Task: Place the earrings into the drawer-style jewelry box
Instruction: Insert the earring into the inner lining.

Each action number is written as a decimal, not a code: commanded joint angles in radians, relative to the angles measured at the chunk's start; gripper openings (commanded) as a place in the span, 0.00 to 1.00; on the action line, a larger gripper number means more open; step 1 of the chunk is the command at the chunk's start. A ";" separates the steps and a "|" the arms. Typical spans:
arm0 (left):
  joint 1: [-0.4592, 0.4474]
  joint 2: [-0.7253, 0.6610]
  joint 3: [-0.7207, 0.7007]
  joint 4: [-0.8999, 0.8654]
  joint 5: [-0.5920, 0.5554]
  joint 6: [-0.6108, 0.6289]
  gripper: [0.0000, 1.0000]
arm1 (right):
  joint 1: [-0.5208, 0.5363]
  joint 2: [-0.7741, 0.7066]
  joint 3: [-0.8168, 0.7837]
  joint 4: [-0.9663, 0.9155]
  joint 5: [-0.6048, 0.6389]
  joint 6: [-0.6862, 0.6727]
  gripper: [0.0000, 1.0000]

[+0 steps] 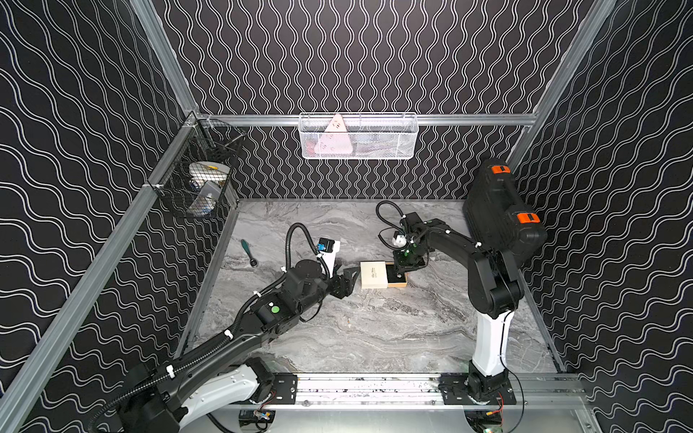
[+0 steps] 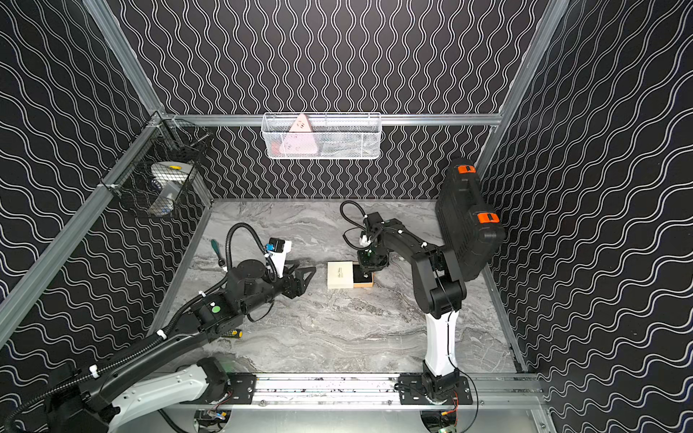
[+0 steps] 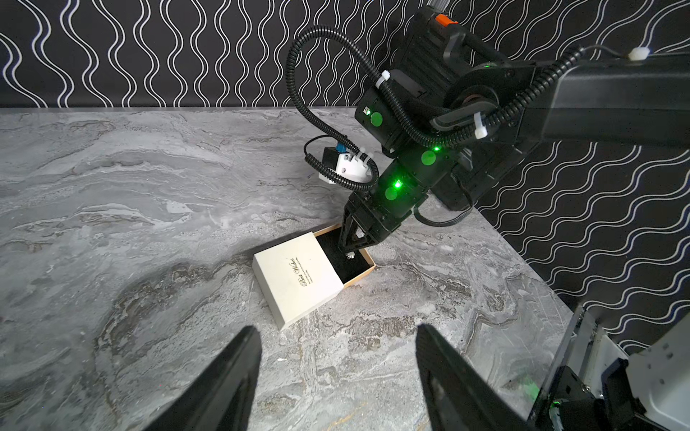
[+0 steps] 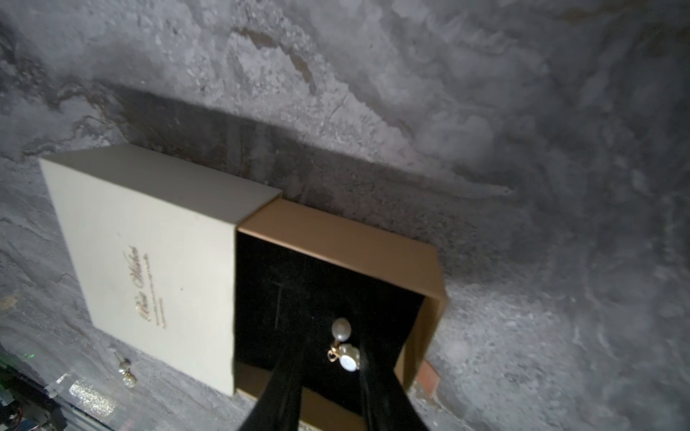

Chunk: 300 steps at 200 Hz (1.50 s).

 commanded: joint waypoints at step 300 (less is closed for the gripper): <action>0.046 -0.181 -0.190 -0.435 -0.347 -0.330 0.70 | 0.602 -0.360 -0.528 0.603 0.150 0.641 0.36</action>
